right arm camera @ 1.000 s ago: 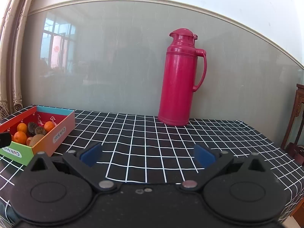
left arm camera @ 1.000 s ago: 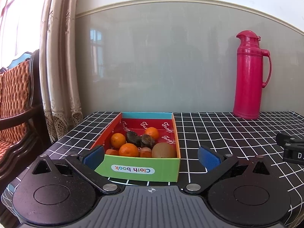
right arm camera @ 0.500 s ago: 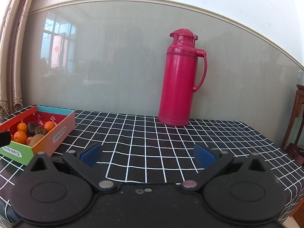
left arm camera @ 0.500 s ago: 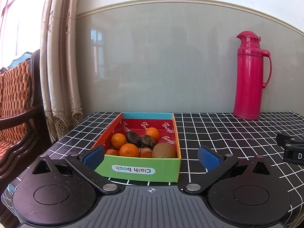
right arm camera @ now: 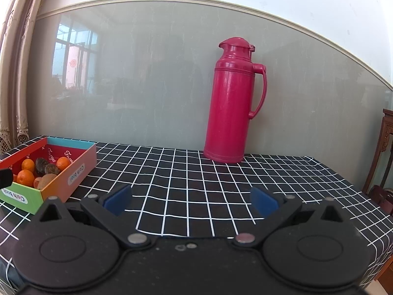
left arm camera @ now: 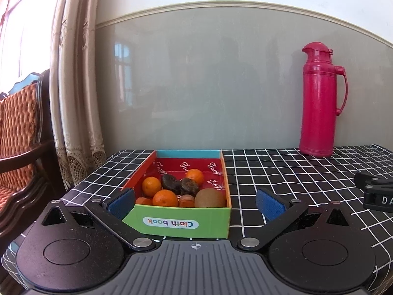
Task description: Organize fruits
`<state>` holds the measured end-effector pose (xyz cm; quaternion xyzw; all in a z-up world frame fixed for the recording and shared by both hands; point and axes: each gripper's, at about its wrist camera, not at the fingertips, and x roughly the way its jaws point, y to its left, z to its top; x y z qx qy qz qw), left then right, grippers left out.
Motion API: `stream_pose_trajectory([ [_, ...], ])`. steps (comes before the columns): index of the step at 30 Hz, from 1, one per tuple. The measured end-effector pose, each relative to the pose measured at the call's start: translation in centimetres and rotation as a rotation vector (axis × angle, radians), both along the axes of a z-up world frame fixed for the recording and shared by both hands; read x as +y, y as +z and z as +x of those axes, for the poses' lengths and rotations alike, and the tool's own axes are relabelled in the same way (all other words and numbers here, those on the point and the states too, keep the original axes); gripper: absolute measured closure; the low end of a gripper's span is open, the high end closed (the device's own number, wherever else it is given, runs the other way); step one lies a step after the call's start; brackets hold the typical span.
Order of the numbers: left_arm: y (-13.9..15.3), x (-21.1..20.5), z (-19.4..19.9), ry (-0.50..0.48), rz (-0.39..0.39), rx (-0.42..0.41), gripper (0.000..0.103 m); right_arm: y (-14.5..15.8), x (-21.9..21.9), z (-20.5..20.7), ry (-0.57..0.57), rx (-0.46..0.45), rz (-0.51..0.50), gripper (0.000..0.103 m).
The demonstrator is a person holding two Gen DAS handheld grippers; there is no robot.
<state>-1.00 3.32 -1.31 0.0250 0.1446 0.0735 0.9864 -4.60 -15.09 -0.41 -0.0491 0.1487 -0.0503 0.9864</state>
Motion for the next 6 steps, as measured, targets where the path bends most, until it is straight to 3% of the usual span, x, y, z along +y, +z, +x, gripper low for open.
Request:
stream_pose_trajectory([
  [6,0.14,0.22,-0.16,0.002,-0.011,-0.011,0.0,0.09,-0.09,0.04,-0.002,-0.001,0.0,0.0],
])
